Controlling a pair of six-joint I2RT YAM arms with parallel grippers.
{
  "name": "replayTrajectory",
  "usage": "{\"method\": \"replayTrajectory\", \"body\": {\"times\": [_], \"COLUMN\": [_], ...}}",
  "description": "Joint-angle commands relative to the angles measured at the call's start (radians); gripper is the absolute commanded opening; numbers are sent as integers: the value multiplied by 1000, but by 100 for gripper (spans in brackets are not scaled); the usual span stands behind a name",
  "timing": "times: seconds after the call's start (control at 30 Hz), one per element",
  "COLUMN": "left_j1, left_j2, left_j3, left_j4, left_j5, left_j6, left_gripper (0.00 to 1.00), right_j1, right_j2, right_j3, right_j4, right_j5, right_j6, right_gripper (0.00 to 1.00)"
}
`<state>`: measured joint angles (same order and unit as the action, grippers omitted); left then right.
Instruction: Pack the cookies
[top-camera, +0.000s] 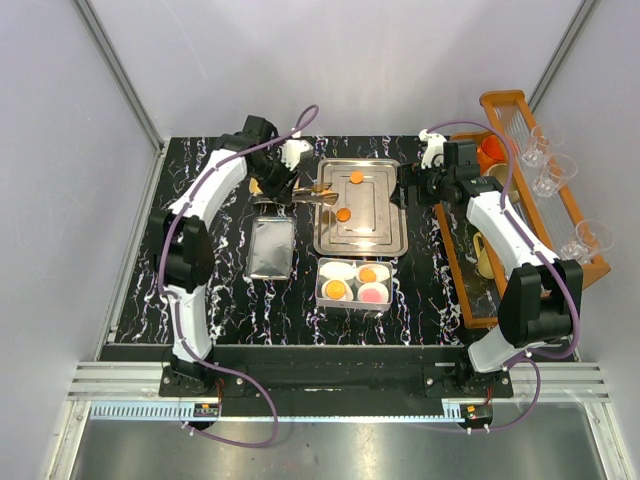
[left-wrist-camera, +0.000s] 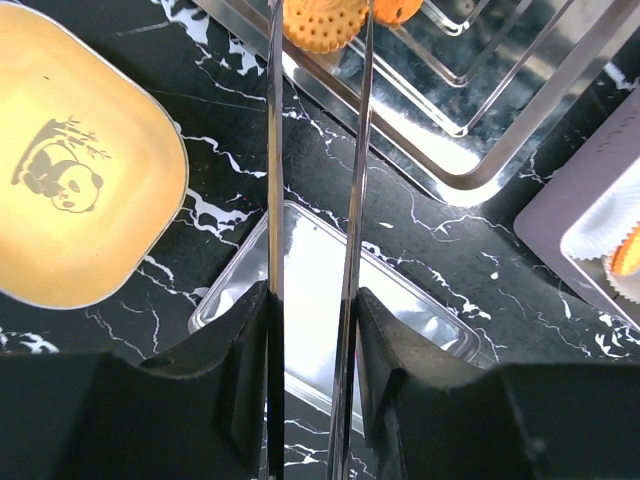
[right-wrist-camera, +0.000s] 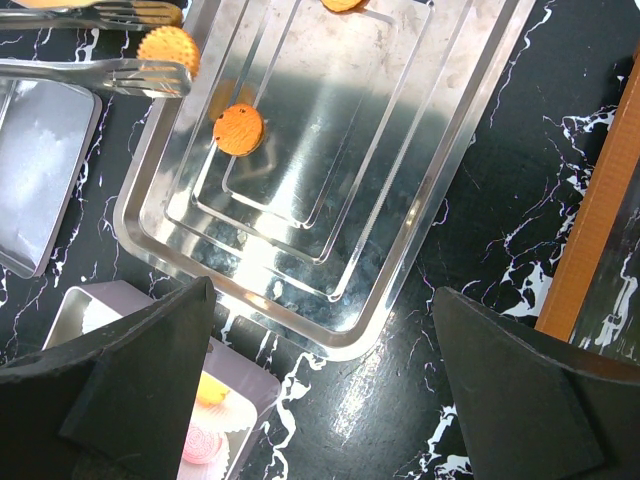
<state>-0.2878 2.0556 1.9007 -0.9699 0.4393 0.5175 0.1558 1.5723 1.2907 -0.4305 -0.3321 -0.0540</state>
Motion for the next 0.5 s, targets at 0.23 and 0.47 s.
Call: {"method": "replayTrajectory", "body": {"times": [0.23,0.47], "left_j1": [-25,-115], "left_j2": [-296,-429], "left_j3": [-138,-285], "left_j4": [-4,-47], "left_j5": [98,96], "left_j6": [4,41], "left_gripper": [0,0], "right_j1": [-4,-4], "right_j2": [6,11], "right_j3": [4,13], "right_j4": [38,39], "right_j5": [-16,-25], "right_j6": [9,11], "right_gripper": [100,100]}}
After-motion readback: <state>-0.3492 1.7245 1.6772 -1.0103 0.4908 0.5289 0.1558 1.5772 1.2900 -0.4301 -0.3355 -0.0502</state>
